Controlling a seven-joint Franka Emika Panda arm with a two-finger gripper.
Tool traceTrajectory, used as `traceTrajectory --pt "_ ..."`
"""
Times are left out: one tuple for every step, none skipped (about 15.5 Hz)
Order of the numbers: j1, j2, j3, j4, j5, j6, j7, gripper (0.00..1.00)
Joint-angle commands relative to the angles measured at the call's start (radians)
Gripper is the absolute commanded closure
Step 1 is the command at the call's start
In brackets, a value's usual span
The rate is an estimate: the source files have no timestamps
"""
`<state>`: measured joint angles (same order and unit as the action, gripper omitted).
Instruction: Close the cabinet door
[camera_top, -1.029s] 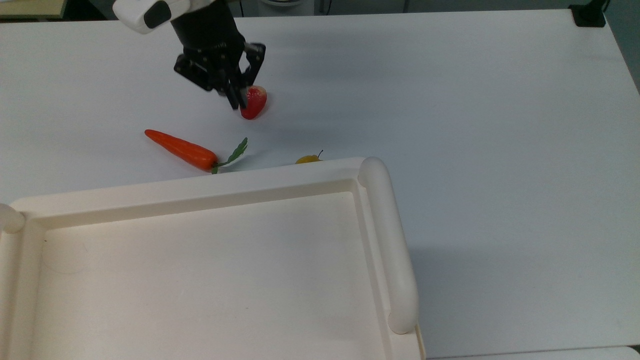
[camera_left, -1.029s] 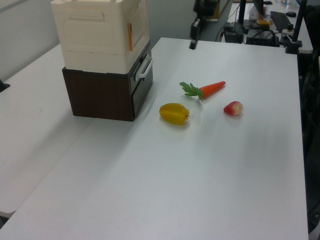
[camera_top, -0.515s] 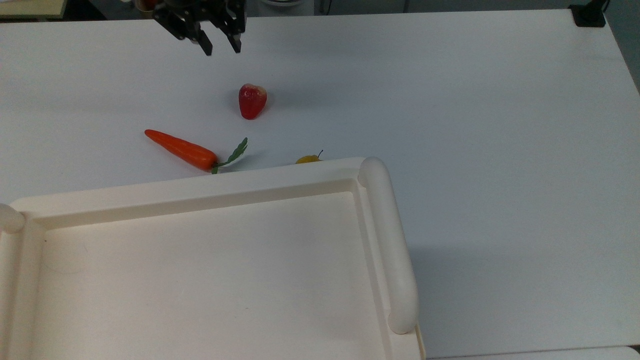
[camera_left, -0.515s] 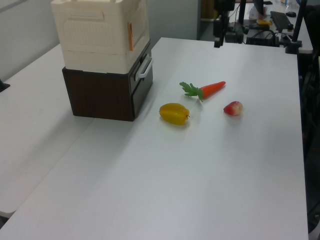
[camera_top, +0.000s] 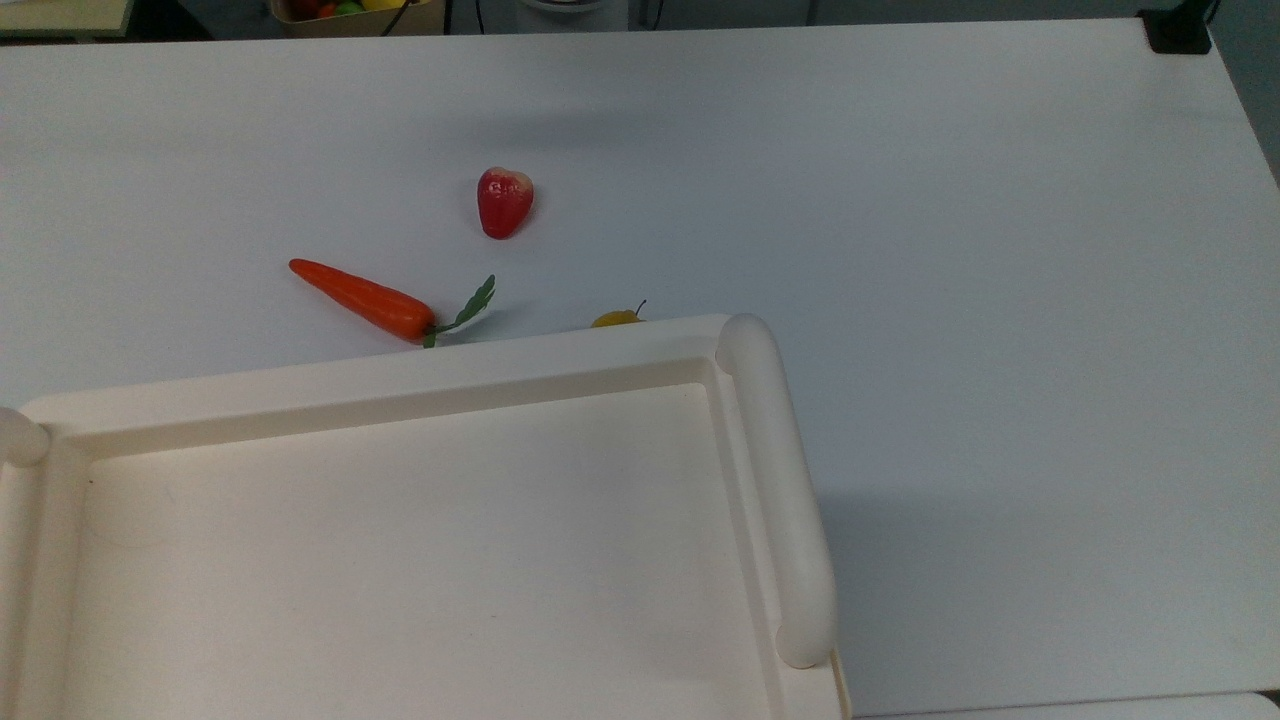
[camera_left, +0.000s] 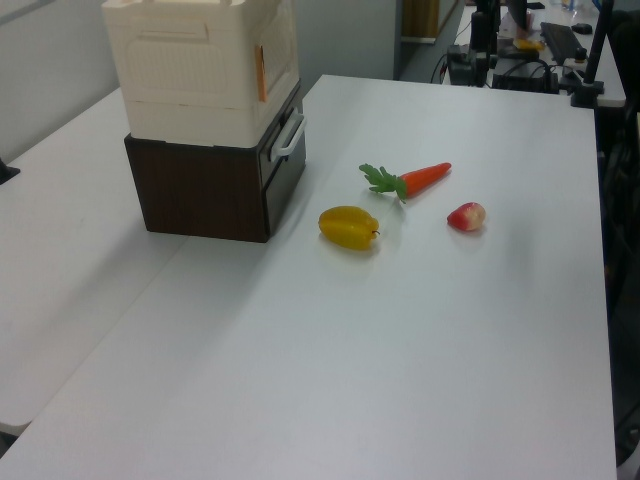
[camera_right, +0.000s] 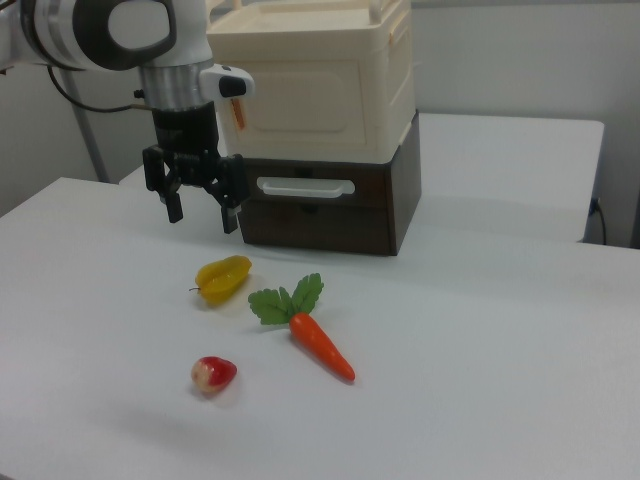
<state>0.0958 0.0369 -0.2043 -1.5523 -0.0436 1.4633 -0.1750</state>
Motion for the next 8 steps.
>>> traceTrajectory --pt "0.002 -0.02 -0.006 -0.012 -0.021 0.011 0.005 0.0" --pt "0.002 -0.02 -0.006 -0.012 -0.019 0.006 0.006 0.0" --pt "0.004 -0.019 -0.004 -0.012 -0.019 0.008 0.011 0.0" --pt "0.004 -0.017 -0.004 -0.012 -0.019 0.011 0.015 0.0" --pt "0.004 -0.017 -0.004 -0.012 -0.019 0.012 0.012 0.0" --pt "0.002 -0.017 -0.006 -0.012 -0.021 0.014 0.002 0.0" --pt "0.002 -0.017 -0.006 -0.012 -0.03 0.015 0.002 0.0" --pt "0.002 -0.017 -0.006 -0.011 -0.032 0.015 0.002 0.0"
